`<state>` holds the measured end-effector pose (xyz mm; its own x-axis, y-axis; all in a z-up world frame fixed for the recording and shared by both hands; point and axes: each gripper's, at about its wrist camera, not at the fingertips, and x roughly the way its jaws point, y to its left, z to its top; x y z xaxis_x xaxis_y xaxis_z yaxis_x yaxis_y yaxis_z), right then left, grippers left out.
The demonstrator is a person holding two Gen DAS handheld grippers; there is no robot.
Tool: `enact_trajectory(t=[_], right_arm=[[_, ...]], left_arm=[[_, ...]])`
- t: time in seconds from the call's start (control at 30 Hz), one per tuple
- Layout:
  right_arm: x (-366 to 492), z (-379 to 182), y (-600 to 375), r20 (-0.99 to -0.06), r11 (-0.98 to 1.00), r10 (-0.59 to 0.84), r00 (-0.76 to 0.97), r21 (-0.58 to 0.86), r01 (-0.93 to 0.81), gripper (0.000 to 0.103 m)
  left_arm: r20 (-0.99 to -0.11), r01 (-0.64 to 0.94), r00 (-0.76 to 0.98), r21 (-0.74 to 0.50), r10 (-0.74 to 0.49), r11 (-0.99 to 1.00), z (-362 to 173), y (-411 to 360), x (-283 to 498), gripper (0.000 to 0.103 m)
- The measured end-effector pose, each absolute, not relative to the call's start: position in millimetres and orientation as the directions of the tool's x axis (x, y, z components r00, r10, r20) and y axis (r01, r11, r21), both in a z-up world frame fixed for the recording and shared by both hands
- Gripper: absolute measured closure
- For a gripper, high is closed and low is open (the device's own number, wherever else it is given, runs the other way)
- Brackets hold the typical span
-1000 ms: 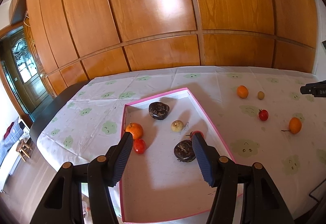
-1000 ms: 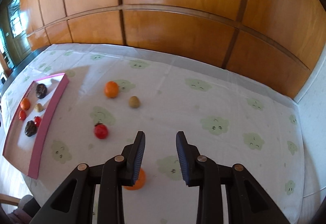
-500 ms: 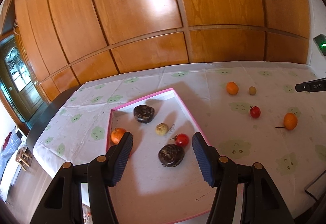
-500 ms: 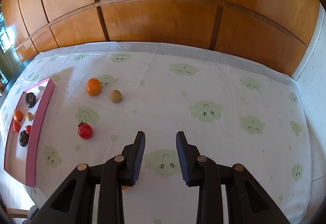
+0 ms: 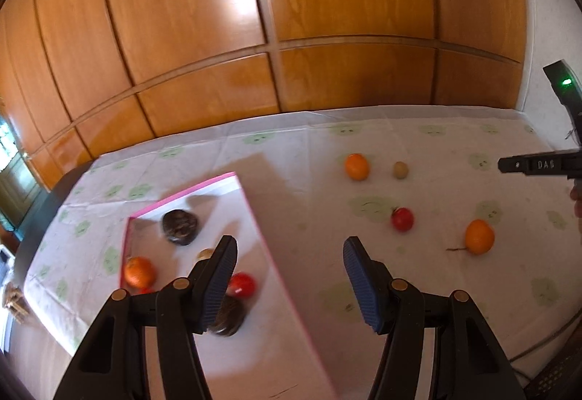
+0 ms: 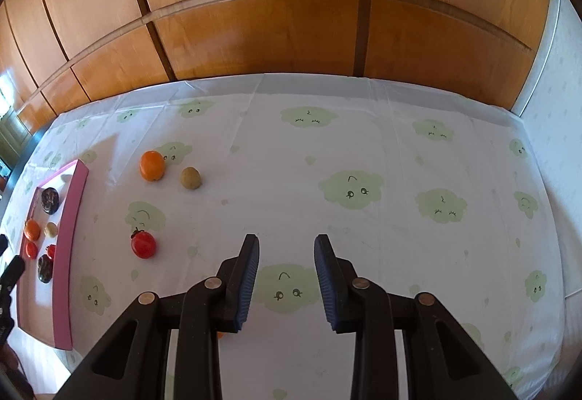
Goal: Organize fruits
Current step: 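Move the right tool back over the cloth toward the remaining fruits, then move the left tool to the large orange and close the left gripper on it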
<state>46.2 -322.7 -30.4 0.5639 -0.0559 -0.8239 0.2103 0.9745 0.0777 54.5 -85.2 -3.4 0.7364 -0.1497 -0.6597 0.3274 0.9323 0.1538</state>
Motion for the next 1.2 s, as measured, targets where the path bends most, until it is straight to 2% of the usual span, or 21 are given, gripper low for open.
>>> enact_trajectory(t=[0.1, 0.23, 0.57, 1.2], right_arm=[[46, -30, -321, -0.824, 0.975, -0.059, 0.564, 0.073, 0.209, 0.071], [46, -30, -321, -0.824, 0.976, -0.056, 0.564, 0.073, 0.203, 0.072], [48, -30, -318, -0.826, 0.979, -0.052, 0.561, 0.069, 0.192, 0.071], [53, -31, -325, -0.832, 0.970, -0.027, 0.555, 0.113, 0.216, 0.071]], left_arm=[[-0.672, 0.354, 0.721, 0.146, -0.170, 0.924, -6, -100, 65, 0.041], [-0.727, 0.373, 0.652, 0.064, -0.212, 0.926, -14, -115, 89, 0.041], [-0.800, 0.329, 0.540, -0.086, -0.262, 0.940, -34, -136, 157, 0.042], [-0.854, 0.256, 0.451, -0.155, -0.260, 0.954, -79, -185, 246, 0.044]])
